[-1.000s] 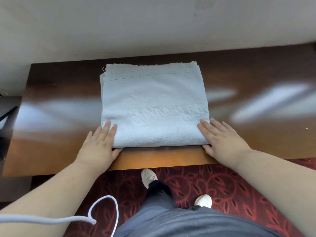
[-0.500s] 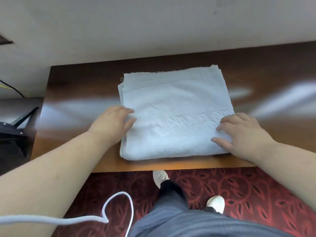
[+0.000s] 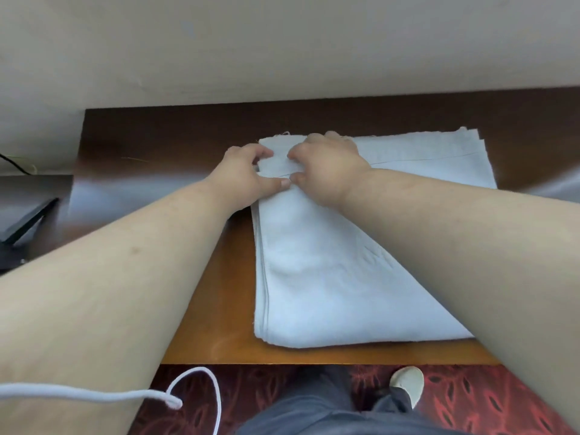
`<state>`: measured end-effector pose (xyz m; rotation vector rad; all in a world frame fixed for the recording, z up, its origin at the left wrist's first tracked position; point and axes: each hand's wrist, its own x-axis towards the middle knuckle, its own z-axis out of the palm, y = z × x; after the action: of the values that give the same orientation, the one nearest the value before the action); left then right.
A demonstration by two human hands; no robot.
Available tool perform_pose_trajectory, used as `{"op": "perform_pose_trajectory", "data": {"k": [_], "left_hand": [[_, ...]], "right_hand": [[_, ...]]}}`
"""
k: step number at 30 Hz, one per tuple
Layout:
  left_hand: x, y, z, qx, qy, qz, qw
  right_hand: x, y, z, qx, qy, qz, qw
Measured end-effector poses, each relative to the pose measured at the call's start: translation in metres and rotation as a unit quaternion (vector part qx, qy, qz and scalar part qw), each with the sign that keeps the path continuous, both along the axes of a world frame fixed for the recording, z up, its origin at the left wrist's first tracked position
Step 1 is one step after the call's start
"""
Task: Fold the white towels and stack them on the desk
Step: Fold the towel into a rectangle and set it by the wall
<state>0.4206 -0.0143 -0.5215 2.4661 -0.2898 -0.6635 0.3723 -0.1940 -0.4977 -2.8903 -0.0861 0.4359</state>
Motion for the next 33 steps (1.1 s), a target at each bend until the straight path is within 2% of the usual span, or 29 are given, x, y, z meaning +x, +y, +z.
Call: {"op": "perform_pose_trajectory", "data": {"k": [4, 11, 14, 18, 23, 28, 33], "left_hand": [[0.018, 0.008, -0.004, -0.016, 0.031, -0.014, 0.999], [0.027, 0.017, -0.008, -0.038, 0.055, -0.044, 0.997], [0.030, 0.016, -0.008, -0.045, 0.043, -0.056, 0.996], [0.035, 0.017, -0.008, -0.045, 0.050, -0.063, 0.996], [0.037, 0.018, -0.009, -0.049, 0.056, -0.057, 0.996], [0.030, 0.017, -0.009, -0.036, 0.049, -0.073, 0.996], [0.026, 0.016, -0.009, -0.019, 0.049, -0.063, 0.997]], "right_hand": [[0.019, 0.002, -0.005, -0.016, -0.015, 0.011, 1.000], [0.017, 0.001, -0.001, 0.052, -0.044, 0.044, 0.997], [0.019, 0.004, 0.003, 0.022, -0.034, 0.086, 0.995], [0.022, 0.009, 0.006, -0.004, -0.063, 0.138, 0.988], [0.022, 0.008, 0.003, 0.016, -0.063, 0.111, 0.992], [0.020, 0.006, -0.004, 0.037, -0.047, 0.134, 0.989], [0.026, 0.009, -0.011, 0.086, -0.037, 0.068, 0.993]]}}
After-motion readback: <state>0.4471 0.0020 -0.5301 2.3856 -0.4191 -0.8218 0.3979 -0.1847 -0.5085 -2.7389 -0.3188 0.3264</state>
